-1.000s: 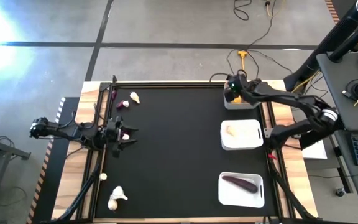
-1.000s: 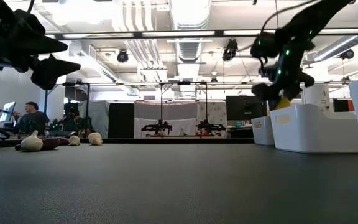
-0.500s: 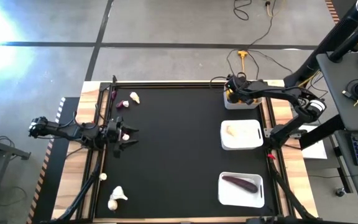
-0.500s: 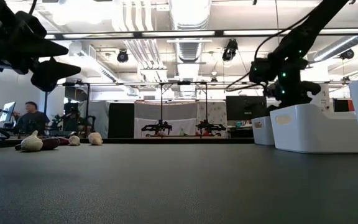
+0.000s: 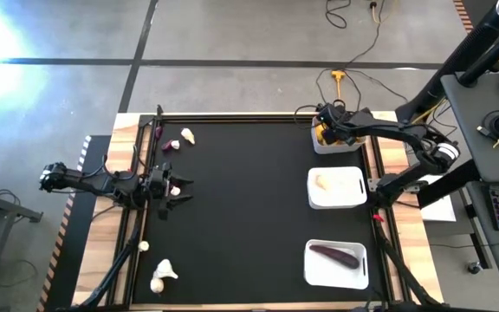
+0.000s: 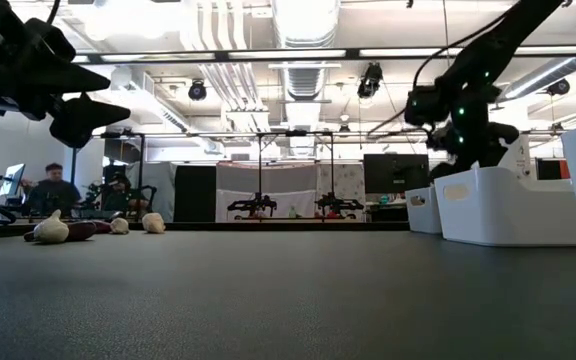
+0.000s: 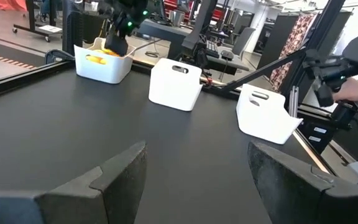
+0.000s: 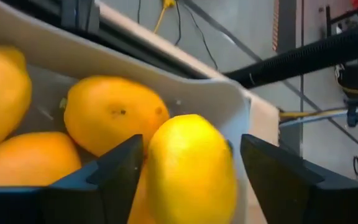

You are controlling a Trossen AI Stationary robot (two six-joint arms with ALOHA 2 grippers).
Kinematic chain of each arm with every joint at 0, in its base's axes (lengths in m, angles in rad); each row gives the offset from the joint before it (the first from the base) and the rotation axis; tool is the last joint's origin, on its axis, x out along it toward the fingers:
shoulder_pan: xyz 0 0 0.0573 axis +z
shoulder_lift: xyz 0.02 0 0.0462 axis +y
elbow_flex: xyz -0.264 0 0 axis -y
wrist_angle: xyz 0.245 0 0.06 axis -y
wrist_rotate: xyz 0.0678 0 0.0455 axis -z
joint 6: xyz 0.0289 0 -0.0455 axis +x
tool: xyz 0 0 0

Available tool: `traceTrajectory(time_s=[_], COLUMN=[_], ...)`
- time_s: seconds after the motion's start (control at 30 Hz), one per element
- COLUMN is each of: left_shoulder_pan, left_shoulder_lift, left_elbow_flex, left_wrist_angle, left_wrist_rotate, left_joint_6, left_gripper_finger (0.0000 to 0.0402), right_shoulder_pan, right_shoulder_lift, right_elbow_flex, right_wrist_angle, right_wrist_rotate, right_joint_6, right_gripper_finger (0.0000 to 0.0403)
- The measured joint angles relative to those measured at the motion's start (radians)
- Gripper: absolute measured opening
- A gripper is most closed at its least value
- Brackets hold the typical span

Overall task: Sort produce into baskets
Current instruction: Move the garlic to the center of the table

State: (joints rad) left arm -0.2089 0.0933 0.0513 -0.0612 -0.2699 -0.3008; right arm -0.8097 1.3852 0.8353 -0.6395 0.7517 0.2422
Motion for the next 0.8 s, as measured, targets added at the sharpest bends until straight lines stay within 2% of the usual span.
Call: traceTrajectory(time_s=[0.13,0.27,0.5,0.63,0.8], left_shoulder_pan=[0.0,0.0,0.0,0.0,0.0], left_shoulder_lift=[0.0,0.0,0.0,0.0,0.003], left_elbow_flex=[0.0,0.0,0.0,0.0,0.0], left_wrist_angle=[0.0,0.0,0.001,0.001,0.001], left_wrist_rotate=[0.0,0.0,0.0,0.0,0.0], left_joint_6=[0.0,0.0,0.0,0.0,0.0], left_gripper_finger=[0.0259,0.0259,0.0259,0.0259,0.0259], right_shoulder_pan=[0.036,0.127,0.41,0.606,0.785], right_shoulder_lift=[-0.087,-0.213,-0.363,-0.328,-0.158], right_elbow_flex=[0.015,0.023,0.022,0.015,0.013], right_wrist_angle=[0.001,0.031,0.13,0.297,0.611], right_wrist_rotate=[0.01,0.011,-0.006,-0.081,-0.172], right_joint_6=[-0.019,-0.027,-0.026,-0.055,-0.143], right_gripper_finger=[0.0297,0.0317,0.0318,0.0312,0.0312])
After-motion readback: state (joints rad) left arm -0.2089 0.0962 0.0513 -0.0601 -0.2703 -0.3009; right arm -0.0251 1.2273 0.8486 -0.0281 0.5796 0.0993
